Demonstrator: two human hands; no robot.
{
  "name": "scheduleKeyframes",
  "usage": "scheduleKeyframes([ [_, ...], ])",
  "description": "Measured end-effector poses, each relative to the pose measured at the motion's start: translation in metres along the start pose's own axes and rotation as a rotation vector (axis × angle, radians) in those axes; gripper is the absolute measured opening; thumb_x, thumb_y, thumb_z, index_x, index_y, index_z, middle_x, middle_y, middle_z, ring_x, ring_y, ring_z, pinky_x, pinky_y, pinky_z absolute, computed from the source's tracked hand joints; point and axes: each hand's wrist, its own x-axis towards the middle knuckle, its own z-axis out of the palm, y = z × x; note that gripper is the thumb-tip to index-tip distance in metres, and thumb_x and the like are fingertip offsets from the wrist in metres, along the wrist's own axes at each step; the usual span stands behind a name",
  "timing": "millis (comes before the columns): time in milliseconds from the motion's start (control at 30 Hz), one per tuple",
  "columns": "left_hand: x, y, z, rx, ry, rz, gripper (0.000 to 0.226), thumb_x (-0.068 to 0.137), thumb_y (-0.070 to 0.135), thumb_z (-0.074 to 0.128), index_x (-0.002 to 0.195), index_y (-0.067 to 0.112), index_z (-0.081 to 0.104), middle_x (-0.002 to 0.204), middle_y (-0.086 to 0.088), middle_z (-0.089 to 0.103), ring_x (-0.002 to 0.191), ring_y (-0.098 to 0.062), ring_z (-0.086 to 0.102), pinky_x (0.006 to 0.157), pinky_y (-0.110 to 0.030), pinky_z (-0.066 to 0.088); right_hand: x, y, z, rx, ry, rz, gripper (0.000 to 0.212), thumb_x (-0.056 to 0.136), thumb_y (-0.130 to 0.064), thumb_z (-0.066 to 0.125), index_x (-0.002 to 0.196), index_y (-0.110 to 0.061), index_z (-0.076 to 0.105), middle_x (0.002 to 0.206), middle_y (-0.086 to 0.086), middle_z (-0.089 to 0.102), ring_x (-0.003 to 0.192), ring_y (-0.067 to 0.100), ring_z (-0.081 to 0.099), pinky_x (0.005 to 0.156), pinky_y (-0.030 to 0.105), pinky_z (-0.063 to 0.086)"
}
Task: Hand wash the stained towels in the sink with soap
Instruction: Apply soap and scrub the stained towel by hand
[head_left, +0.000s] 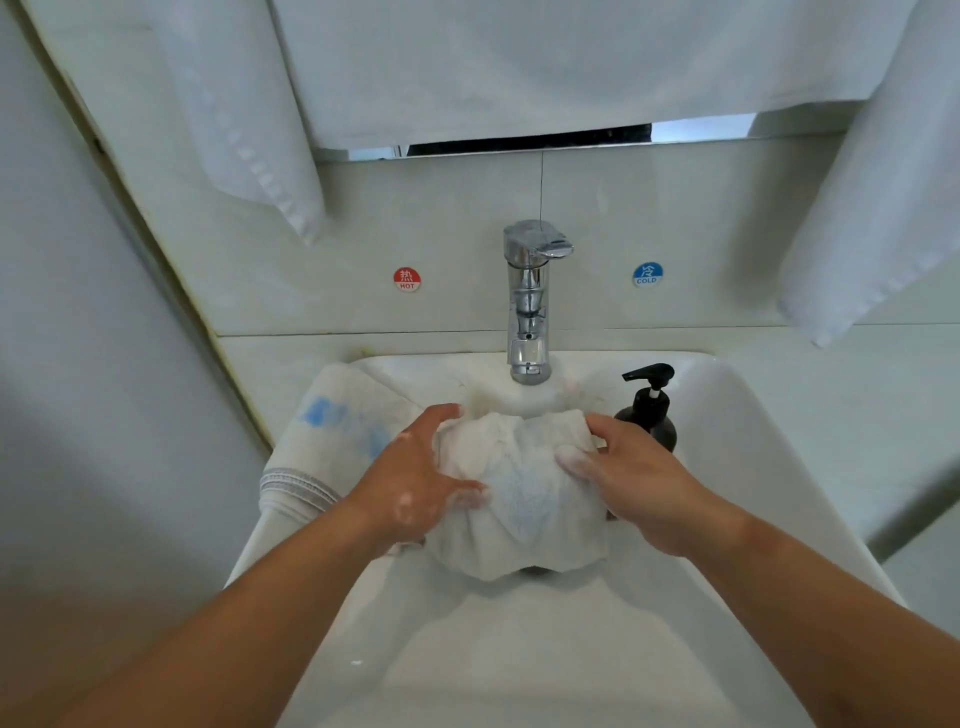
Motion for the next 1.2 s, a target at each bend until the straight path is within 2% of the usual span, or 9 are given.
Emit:
scheduleKeyframes([
  [100, -0.004, -0.002, 0.009, -0.064, 0.072, 0.065, 0.067, 0.091, 0.019, 0.075, 0.139, 0.052, 0.043, 0.110, 0.014, 0.058, 0.097, -0.006, 0.060, 0.075, -0.030, 0.056, 0.004, 0.005, 0.006, -0.125, 0.118, 0.000, 0.016, 0.098, -0.034, 0.057, 0.110, -0.026, 0.058, 0.106, 0.004, 0.066, 0.097, 0.026, 0.066, 0.086, 0.049, 0.058],
  [233, -0.009, -0.003, 0.028, -0.141, 0.257, 0.123, 0.038, 0.101, 0.020, 0.059, 0.130, 0.043, 0.052, 0.111, 0.028, 0.049, 0.100, 0.003, 0.052, 0.085, -0.019, 0.041, -0.002, 0.004, 0.011, 0.021, 0.132, -0.048, 0.009, 0.096, -0.028, 0.065, 0.105, -0.027, 0.063, 0.104, -0.004, 0.070, 0.099, 0.014, 0.067, 0.080, 0.029, 0.056],
  [400, -0.016, 0.018, 0.057, -0.197, 0.424, 0.249, 0.030, 0.101, 0.024, 0.055, 0.128, 0.037, 0.050, 0.105, 0.023, 0.060, 0.097, 0.007, 0.058, 0.085, -0.018, 0.042, -0.008, -0.001, 0.028, 0.104, 0.180, -0.355, 0.030, 0.098, -0.019, 0.064, 0.126, -0.026, 0.054, 0.109, -0.007, 0.069, 0.099, 0.006, 0.067, 0.085, 0.022, 0.055],
  [567, -0.018, 0.036, 0.077, -0.181, 0.480, 0.204, 0.025, 0.104, 0.028, 0.048, 0.128, 0.033, 0.048, 0.090, 0.024, 0.054, 0.082, 0.011, 0.053, 0.075, -0.014, 0.039, -0.013, -0.009, 0.041, -0.050, 0.421, -0.391, 0.022, 0.099, -0.025, 0.060, 0.118, -0.028, 0.049, 0.089, -0.016, 0.061, 0.085, -0.013, 0.060, 0.066, 0.004, 0.044],
  [700, -0.014, 0.042, 0.074, -0.162, 0.478, 0.174, 0.023, 0.105, 0.028, 0.045, 0.128, 0.031, 0.046, 0.092, 0.018, 0.057, 0.088, -0.009, 0.059, 0.081, -0.024, 0.043, -0.017, -0.013, 0.040, -0.085, 0.380, -0.429, 0.023, 0.099, -0.025, 0.060, 0.115, -0.035, 0.046, 0.090, -0.017, 0.062, 0.086, -0.011, 0.061, 0.067, 0.004, 0.044],
  [867, -0.030, 0.047, 0.078, -0.120, 0.420, 0.226, 0.024, 0.105, 0.026, 0.047, 0.128, 0.031, 0.045, 0.085, 0.020, 0.055, 0.076, 0.010, 0.057, 0.067, -0.005, 0.040, -0.005, -0.015, 0.029, -0.089, 0.431, -0.366, 0.024, 0.100, -0.024, 0.058, 0.124, -0.025, 0.055, 0.078, -0.012, 0.060, 0.065, -0.008, 0.058, 0.061, 0.006, 0.039],
  [1033, -0.008, 0.047, 0.065, -0.119, 0.496, 0.138, 0.029, 0.105, 0.027, 0.046, 0.134, 0.028, 0.044, 0.091, 0.006, 0.061, 0.090, -0.019, 0.062, 0.080, -0.027, 0.043, -0.027, -0.016, 0.046, -0.140, 0.361, -0.486, 0.021, 0.099, -0.025, 0.057, 0.118, -0.032, 0.055, 0.074, -0.014, 0.061, 0.067, -0.002, 0.059, 0.065, 0.007, 0.041],
  [1100, -0.028, 0.044, 0.075, -0.055, 0.426, 0.228, 0.025, 0.105, 0.027, 0.044, 0.130, 0.025, 0.045, 0.088, 0.007, 0.063, 0.078, -0.003, 0.063, 0.067, -0.014, 0.039, -0.017, -0.017, 0.036, -0.132, 0.404, -0.454, 0.019, 0.100, -0.023, 0.057, 0.118, -0.031, 0.055, 0.073, -0.011, 0.061, 0.065, 0.000, 0.059, 0.063, 0.012, 0.041],
  [1200, -0.038, 0.047, 0.076, -0.051, 0.367, 0.290, 0.027, 0.103, 0.028, 0.050, 0.129, 0.031, 0.044, 0.085, 0.014, 0.060, 0.079, 0.009, 0.061, 0.068, -0.007, 0.041, -0.004, -0.011, 0.026, -0.163, 0.386, -0.287, 0.015, 0.102, -0.023, 0.052, 0.116, -0.027, 0.056, 0.076, -0.004, 0.063, 0.068, 0.007, 0.061, 0.066, 0.024, 0.040],
])
